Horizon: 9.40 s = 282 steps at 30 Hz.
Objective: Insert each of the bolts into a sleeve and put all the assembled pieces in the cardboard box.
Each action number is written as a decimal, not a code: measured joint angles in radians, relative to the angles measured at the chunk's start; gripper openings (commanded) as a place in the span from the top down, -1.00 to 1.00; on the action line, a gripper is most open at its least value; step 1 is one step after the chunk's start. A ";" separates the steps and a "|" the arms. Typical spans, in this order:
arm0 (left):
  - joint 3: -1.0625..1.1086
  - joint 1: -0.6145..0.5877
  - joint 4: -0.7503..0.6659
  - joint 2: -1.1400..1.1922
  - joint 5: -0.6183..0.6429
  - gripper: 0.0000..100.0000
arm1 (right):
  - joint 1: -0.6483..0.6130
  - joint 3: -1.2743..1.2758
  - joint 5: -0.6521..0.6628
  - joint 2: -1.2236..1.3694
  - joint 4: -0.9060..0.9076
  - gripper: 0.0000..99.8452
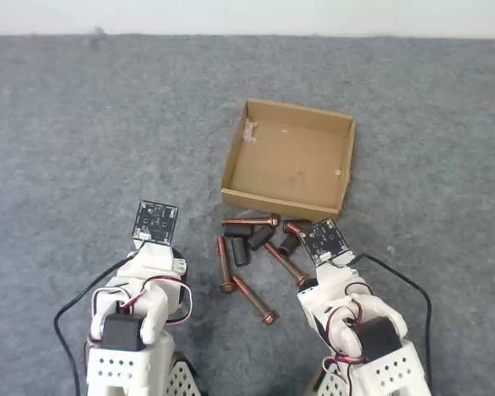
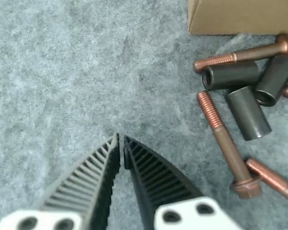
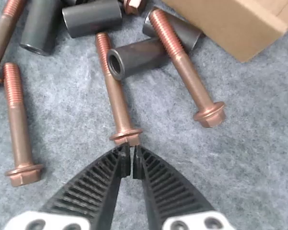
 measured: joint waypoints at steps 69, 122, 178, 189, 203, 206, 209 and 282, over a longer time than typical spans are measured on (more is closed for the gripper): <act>0.000 0.000 0.000 0.000 0.000 0.98 | -0.002 0.000 0.000 0.000 0.000 0.99; -0.041 0.021 -0.132 0.002 0.003 0.98 | 0.327 -0.008 0.000 -0.002 -0.152 0.99; -0.041 -0.020 -0.121 0.002 0.003 0.97 | -0.299 -0.592 -0.002 1.347 -0.776 0.76; -0.041 -0.020 -0.121 0.002 0.003 0.97 | -0.322 -0.641 -0.097 1.453 -0.787 0.80; -0.041 -0.020 -0.121 0.002 0.003 0.97 | -0.354 -0.799 -0.106 1.646 -0.713 0.80; -0.041 -0.020 -0.121 0.002 0.003 0.97 | -0.354 -0.888 -0.106 1.732 -0.649 0.80; -0.041 -0.020 -0.121 0.002 0.003 0.97 | -0.354 -0.941 -0.106 1.775 -0.608 0.80; -0.310 0.074 -0.147 0.328 0.003 0.97 | 0.269 -0.390 0.204 0.970 -0.479 0.99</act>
